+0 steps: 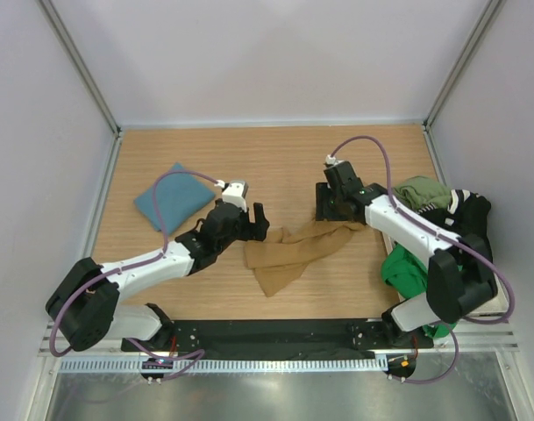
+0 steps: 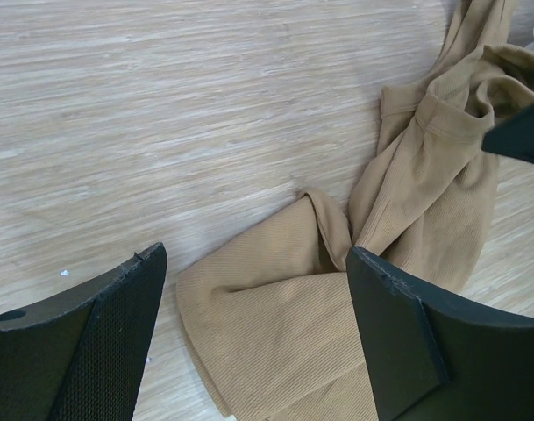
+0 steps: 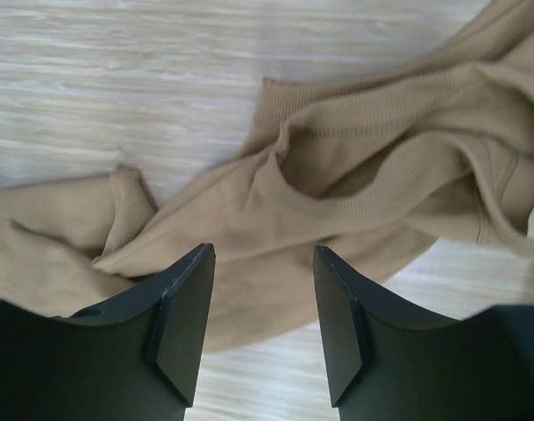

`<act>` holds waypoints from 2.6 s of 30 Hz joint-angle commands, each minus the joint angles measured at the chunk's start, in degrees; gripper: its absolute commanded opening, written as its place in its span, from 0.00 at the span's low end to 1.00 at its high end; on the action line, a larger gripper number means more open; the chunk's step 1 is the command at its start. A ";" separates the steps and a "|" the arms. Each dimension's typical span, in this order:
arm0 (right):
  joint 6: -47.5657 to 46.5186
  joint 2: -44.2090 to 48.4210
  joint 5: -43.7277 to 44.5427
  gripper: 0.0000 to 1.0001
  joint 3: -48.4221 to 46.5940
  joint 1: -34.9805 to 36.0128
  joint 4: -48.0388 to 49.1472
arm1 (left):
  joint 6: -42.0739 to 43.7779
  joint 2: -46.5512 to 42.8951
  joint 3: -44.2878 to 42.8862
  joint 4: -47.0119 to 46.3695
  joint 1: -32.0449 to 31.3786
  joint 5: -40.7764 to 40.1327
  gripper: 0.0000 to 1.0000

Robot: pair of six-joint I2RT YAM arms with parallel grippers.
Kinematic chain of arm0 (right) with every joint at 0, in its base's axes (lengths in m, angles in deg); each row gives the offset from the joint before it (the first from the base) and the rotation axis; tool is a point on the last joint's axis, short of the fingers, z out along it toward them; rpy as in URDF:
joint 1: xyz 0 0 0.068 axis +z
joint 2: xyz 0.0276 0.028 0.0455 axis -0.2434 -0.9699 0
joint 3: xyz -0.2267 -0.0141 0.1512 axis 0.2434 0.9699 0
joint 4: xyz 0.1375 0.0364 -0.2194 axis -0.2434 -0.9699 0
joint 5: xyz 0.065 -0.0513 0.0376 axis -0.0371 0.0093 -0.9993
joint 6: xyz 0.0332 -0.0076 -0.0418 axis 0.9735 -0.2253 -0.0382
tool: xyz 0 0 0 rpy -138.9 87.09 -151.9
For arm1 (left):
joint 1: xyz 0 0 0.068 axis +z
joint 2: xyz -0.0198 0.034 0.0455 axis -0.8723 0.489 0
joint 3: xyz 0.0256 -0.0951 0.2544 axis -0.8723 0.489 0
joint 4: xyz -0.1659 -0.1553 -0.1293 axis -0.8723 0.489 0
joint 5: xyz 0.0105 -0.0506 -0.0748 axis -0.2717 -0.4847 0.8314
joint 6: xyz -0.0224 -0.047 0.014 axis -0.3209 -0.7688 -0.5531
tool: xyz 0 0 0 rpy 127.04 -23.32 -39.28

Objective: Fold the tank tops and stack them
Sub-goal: Flatten the tank top out

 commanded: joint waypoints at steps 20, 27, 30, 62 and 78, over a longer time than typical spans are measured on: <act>-7.78 -13.53 1.57 0.26 -9.03 0.68 0.60 | 0.23 -0.45 -1.24 -0.59 0.30 -1.51 0.84; -4.71 -4.32 -2.22 0.01 -7.96 -2.91 2.62 | 1.02 0.08 -1.51 -0.86 0.30 1.21 0.85; -2.60 0.00 -2.58 0.01 -7.70 -5.55 3.23 | 1.37 0.78 -1.86 -1.03 0.22 2.71 0.85; -0.40 14.43 -2.31 0.01 -5.68 -9.87 -0.63 | -6.96 20.63 -15.30 11.81 8.21 12.59 0.64; -0.75 15.22 -2.84 0.01 -3.48 -9.95 0.33 | -7.59 29.52 -17.77 6.18 9.80 32.24 0.17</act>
